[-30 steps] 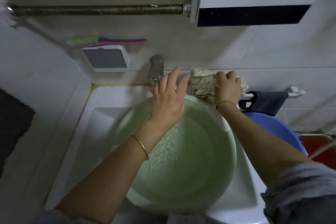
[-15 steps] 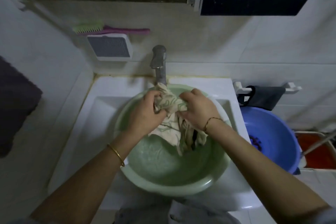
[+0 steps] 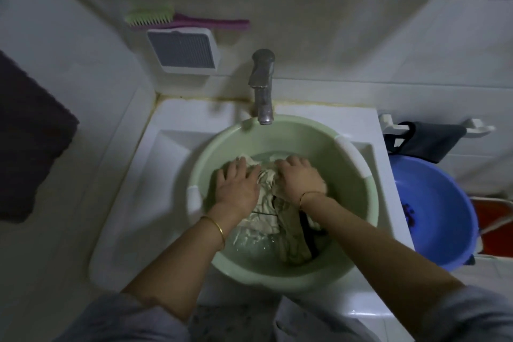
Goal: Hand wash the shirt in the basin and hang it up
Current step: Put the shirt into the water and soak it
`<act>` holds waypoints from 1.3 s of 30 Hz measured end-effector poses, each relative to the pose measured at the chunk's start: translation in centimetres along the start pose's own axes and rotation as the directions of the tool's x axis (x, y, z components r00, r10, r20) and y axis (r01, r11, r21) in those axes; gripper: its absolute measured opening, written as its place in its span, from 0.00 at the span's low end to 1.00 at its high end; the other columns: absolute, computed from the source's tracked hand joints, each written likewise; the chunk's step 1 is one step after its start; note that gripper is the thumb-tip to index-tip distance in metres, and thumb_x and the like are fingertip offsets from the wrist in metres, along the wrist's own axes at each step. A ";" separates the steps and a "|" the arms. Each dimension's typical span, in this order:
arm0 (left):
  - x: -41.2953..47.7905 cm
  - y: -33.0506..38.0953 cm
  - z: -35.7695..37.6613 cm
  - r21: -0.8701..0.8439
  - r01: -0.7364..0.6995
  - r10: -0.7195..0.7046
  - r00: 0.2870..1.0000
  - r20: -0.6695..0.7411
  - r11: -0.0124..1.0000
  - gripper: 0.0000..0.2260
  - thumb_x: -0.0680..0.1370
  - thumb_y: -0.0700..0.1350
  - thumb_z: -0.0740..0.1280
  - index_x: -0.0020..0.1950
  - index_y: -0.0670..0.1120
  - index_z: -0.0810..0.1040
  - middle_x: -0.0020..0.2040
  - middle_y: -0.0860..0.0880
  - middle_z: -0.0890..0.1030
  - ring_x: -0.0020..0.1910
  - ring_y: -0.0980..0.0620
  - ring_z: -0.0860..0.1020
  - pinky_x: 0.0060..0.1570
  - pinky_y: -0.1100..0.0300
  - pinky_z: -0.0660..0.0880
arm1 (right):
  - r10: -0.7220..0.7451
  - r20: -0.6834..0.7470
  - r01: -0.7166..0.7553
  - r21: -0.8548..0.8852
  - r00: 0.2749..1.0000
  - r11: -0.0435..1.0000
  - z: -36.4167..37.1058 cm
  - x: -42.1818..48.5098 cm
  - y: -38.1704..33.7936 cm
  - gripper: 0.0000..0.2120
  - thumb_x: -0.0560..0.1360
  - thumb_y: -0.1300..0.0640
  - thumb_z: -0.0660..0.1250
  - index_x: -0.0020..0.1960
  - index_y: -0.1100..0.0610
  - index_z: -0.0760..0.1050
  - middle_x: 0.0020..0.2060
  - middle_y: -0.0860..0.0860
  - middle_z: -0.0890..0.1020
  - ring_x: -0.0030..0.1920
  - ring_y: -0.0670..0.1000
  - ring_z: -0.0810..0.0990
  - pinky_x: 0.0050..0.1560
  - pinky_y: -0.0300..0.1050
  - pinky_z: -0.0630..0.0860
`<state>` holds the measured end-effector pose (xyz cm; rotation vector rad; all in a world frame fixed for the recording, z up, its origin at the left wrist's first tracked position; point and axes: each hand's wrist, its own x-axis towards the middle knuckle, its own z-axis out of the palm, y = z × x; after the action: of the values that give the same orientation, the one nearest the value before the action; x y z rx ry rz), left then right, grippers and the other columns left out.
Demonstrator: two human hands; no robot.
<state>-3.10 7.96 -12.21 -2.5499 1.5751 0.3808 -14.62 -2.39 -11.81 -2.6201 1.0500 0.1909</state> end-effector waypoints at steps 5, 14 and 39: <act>0.8 0.0 3.0 0.139 0.006 -0.025 0.991 0.131 0.990 0.28 0.81 0.57 0.48 0.77 0.54 0.37 0.77 0.43 0.38 0.76 0.41 0.39 0.73 0.40 0.41 | -0.080 0.143 0.111 -0.220 0.987 0.969 4.4 -0.3 0.2 0.30 0.80 0.48 0.51 0.77 0.45 0.40 0.77 0.50 0.43 0.76 0.59 0.44 0.71 0.66 0.48; 1.8 0.2 5.7 0.101 -0.025 -0.003 0.964 0.266 0.995 0.29 0.81 0.57 0.46 0.77 0.49 0.38 0.77 0.40 0.38 0.75 0.38 0.38 0.72 0.43 0.36 | -0.071 0.327 0.180 -0.317 0.942 0.931 6.3 1.5 1.7 0.27 0.81 0.43 0.43 0.76 0.44 0.34 0.76 0.50 0.38 0.76 0.59 0.41 0.70 0.67 0.48; 2.3 2.1 1.2 -0.158 -0.067 0.103 0.967 0.232 0.985 0.30 0.77 0.58 0.62 0.75 0.49 0.58 0.78 0.44 0.44 0.76 0.42 0.45 0.73 0.47 0.50 | 0.293 0.295 -0.255 -0.162 0.909 0.953 3.8 1.4 0.1 0.27 0.79 0.51 0.58 0.73 0.56 0.52 0.71 0.60 0.57 0.66 0.64 0.65 0.57 0.57 0.74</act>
<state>-4.14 5.32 -13.95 -2.4311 1.6225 0.8128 -13.69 -2.09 -15.74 -2.4164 1.3162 0.7352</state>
